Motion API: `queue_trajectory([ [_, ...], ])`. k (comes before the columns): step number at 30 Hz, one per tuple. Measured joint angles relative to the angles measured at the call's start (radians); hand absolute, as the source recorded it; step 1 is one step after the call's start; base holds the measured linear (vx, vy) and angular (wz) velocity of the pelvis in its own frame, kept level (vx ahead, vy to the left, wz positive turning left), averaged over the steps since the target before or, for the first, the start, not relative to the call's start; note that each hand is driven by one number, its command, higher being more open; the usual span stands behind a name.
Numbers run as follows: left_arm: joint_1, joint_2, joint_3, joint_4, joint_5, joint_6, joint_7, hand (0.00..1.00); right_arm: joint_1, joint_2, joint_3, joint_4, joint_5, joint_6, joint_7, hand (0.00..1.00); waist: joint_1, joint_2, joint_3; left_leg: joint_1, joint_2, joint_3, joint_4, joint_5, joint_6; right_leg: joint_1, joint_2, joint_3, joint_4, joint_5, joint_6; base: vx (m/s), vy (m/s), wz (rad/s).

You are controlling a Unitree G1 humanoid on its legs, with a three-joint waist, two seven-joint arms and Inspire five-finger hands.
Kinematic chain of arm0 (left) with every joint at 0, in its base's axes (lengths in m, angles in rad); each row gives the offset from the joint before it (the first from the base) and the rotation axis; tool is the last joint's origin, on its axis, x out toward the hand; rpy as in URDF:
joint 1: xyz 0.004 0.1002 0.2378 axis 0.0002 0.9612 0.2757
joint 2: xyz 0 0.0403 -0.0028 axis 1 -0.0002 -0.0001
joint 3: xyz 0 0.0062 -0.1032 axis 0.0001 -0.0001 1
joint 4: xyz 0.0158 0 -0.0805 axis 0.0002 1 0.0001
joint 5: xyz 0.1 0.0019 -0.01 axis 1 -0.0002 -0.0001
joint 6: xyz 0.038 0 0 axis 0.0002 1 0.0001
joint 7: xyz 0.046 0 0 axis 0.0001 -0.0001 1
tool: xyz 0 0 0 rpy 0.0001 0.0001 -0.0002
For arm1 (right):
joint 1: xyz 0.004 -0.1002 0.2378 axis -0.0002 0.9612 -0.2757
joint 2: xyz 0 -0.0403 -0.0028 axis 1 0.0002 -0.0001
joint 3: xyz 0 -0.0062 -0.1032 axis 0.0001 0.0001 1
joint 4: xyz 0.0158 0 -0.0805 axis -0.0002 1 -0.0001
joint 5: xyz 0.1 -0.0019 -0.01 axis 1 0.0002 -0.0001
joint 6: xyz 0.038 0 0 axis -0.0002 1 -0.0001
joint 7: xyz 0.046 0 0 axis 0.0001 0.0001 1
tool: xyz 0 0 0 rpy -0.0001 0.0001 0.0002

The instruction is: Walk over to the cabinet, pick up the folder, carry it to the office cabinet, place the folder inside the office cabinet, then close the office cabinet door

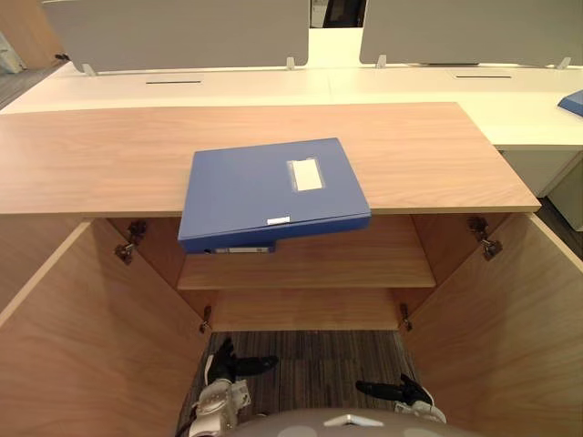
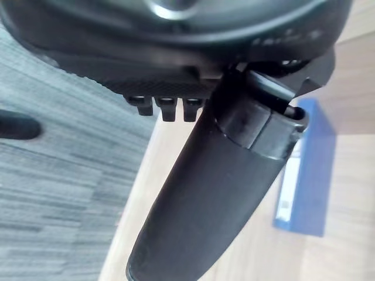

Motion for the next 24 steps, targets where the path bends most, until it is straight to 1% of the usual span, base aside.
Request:
queue_trajectory([
  [1, 0.023, 0.006, 0.000, -0.071, -0.005, -0.005, 0.011, 1.00, 0.005, -0.001, 0.005, -0.010, 0.000, -0.001, -0.002, 1.00, 0.001, 0.001, 0.003, 0.001, -0.005, -0.009, -0.016, 0.010, 0.002, -0.002, -0.003, -0.004, 0.001, 0.001, 0.002, -0.13, 0.026, 0.23],
  [2, 0.034, 0.011, -0.001, -0.105, -0.008, -0.008, 0.017, 1.00, 0.009, -0.001, 0.006, -0.015, 0.000, -0.001, -0.003, 1.00, 0.001, 0.000, 0.003, 0.003, -0.007, -0.013, -0.024, 0.014, -0.002, -0.002, -0.005, -0.006, 0.002, 0.001, 0.003, -0.12, 0.031, 0.18],
  [3, 0.057, 0.020, -0.007, -0.176, -0.008, -0.009, 0.025, 1.00, 0.015, 0.000, 0.007, -0.027, 0.000, -0.002, -0.003, 1.00, 0.006, 0.001, 0.005, 0.006, -0.010, -0.018, -0.035, 0.021, -0.005, -0.003, -0.008, -0.010, 0.003, 0.002, 0.005, -0.11, 0.028, 0.12],
  [5, 0.082, 0.029, -0.007, -0.280, -0.008, -0.017, 0.038, 1.00, 0.024, -0.002, 0.028, -0.041, 0.000, -0.003, -0.004, 1.00, 0.017, 0.001, 0.012, 0.008, -0.013, -0.020, -0.035, 0.024, -0.003, -0.003, -0.012, -0.012, 0.009, 0.002, 0.008, -0.10, 0.022, 0.08],
  [7, 0.114, 0.031, -0.009, -0.426, -0.008, -0.026, 0.043, 1.00, 0.042, -0.003, 0.047, -0.073, -0.002, -0.005, -0.004, 1.00, 0.023, -0.002, 0.017, 0.008, -0.016, -0.036, -0.035, 0.028, 0.001, -0.001, -0.020, -0.023, 0.017, -0.004, 0.016, -0.08, 0.002, 0.17],
  [9, 0.135, 0.032, -0.016, -0.531, -0.008, -0.038, 0.042, 1.00, 0.046, -0.002, 0.048, -0.079, -0.003, -0.005, -0.003, 1.00, 0.024, -0.003, 0.016, 0.007, -0.019, -0.045, -0.035, 0.034, 0.008, 0.000, -0.024, -0.031, 0.022, -0.010, 0.019, -0.02, -0.008, 0.16],
  [10, 0.140, 0.032, -0.019, -0.562, -0.010, -0.045, 0.042, 1.00, 0.048, -0.002, 0.049, -0.084, -0.003, -0.004, -0.003, 1.00, 0.025, -0.002, 0.016, 0.008, -0.020, -0.047, -0.035, 0.034, 0.009, 0.001, -0.025, -0.033, 0.024, -0.012, 0.020, -0.01, -0.017, 0.10],
  [14, 0.148, 0.033, -0.039, -0.784, -0.019, -0.083, 0.035, 1.00, 0.050, -0.003, 0.072, -0.086, -0.005, -0.005, 0.002, 1.00, 0.031, -0.008, 0.014, -0.006, -0.018, -0.056, -0.007, 0.023, 0.007, 0.005, -0.025, -0.033, 0.033, -0.017, 0.021, 0.01, -0.027, 0.06],
  [17, 0.147, 0.033, -0.042, -0.893, -0.038, -0.116, 0.010, 1.00, 0.052, 0.000, 0.073, -0.087, -0.008, -0.005, 0.012, 1.00, 0.030, -0.012, 0.013, -0.015, -0.017, -0.065, 0.034, 0.001, 0.006, 0.019, -0.020, -0.019, 0.033, -0.019, 0.018, 0.01, -0.025, 0.07],
  [20, 0.150, 0.034, -0.040, -0.946, -0.058, -0.134, -0.003, 1.00, 0.062, 0.000, 0.073, -0.086, -0.009, -0.005, 0.020, 1.00, 0.032, -0.014, 0.009, -0.017, -0.013, -0.068, 0.057, -0.016, 0.001, 0.033, -0.016, -0.009, 0.032, -0.027, 0.010, -0.01, -0.023, 0.02],
  [24, 0.151, 0.046, -0.036, -1.009, -0.058, -0.139, -0.010, 1.00, 0.062, -0.002, 0.073, -0.084, -0.038, -0.005, 0.026, 1.00, 0.033, -0.012, 0.001, -0.017, -0.004, -0.069, 0.063, -0.019, -0.003, 0.036, -0.006, 0.000, 0.032, -0.035, 0.003, -0.04, -0.049, -0.01],
])
